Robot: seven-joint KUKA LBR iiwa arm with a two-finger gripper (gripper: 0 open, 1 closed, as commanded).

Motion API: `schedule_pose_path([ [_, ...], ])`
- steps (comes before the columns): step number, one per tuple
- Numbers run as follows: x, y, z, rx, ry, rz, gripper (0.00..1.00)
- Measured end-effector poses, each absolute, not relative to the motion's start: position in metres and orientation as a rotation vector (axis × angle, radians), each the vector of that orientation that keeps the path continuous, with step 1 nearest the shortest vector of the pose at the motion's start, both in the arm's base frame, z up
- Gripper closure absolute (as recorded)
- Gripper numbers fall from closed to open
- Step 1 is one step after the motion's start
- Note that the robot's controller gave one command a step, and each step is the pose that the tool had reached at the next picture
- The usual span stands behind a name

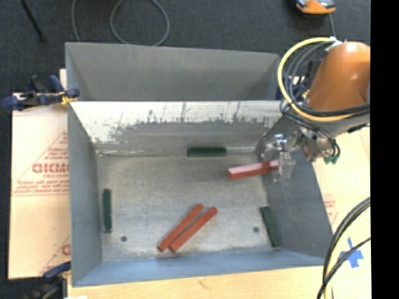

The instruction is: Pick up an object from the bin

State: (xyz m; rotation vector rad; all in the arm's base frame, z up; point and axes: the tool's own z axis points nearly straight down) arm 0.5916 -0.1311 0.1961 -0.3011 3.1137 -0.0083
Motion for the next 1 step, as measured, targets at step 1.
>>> schedule_pose_path([
  [1, 0.6231, -0.1326, 0.2918, -0.908, 2.999, -0.007, 1.0],
])
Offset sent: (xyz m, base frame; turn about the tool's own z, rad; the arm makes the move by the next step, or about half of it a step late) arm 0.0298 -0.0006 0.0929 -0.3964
